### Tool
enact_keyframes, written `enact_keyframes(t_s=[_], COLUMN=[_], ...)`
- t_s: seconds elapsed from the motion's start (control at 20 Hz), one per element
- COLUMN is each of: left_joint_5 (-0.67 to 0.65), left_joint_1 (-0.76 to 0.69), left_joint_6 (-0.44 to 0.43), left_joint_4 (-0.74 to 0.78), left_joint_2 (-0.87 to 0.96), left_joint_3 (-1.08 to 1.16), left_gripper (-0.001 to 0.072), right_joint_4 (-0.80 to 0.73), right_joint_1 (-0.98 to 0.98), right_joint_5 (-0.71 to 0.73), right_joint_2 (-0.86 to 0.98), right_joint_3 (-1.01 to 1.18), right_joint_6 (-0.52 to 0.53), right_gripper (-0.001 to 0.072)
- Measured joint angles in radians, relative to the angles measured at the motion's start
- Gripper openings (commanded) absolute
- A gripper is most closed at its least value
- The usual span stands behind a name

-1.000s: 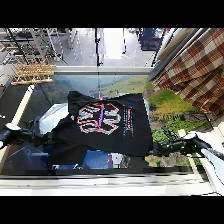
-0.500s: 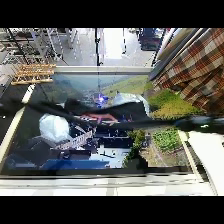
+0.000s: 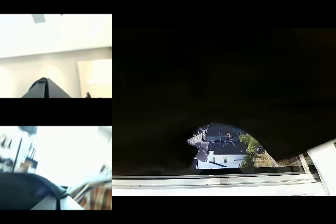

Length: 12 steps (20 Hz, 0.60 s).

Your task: Fold the clothes and pants, and hang the long-sleeved shirts on hangers.

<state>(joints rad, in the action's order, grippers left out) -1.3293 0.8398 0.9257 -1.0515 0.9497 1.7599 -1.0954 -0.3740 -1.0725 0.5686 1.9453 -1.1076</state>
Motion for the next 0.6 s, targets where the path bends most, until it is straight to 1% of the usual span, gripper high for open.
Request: enact_keyframes(t_s=[0.05, 0.1, 0.25, 0.35, 0.45, 0.5, 0.6], left_joint_5=[0.007, 0.011, 0.024, 0.031, 0.062, 0.093, 0.191], left_joint_1=[-0.018, -0.039, -0.159, -0.266, -0.371, -0.417, -0.484], left_joint_6=[0.019, 0.04, 0.118, 0.144, 0.142, 0.129, 0.102], left_joint_4=[0.063, 0.161, 0.592, 0.837, 1.04, 1.121, 1.233], left_joint_2=[0.013, 0.029, 0.098, 0.142, 0.194, 0.224, 0.295], left_joint_3=[0.019, 0.03, 0.017, -0.045, -0.15, -0.213, -0.331], left_gripper=[0.0006, 0.0006, 0.0005, 0.0006, 0.0006, 0.0006, 0.0006], right_joint_4=[0.004, 0.016, 0.115, 0.188, 0.198, 0.182, 0.107], right_joint_1=[0.0, 0.0, 0.0, 0.016, 0.069, 0.108, 0.182], right_joint_5=[-0.003, -0.024, -0.142, -0.22, -0.25, -0.241, -0.164], right_joint_2=[0.024, 0.06, 0.199, 0.315, 0.435, 0.495, 0.621], right_joint_3=[0.021, 0.031, 0.007, -0.057, -0.155, -0.212, -0.325], right_joint_6=[-0.001, -0.003, -0.007, -0.007, -0.007, -0.006, -0.002], right_gripper=[0.0015, 0.0015, 0.0016, 0.0016, 0.0016, 0.0016, 0.0016])
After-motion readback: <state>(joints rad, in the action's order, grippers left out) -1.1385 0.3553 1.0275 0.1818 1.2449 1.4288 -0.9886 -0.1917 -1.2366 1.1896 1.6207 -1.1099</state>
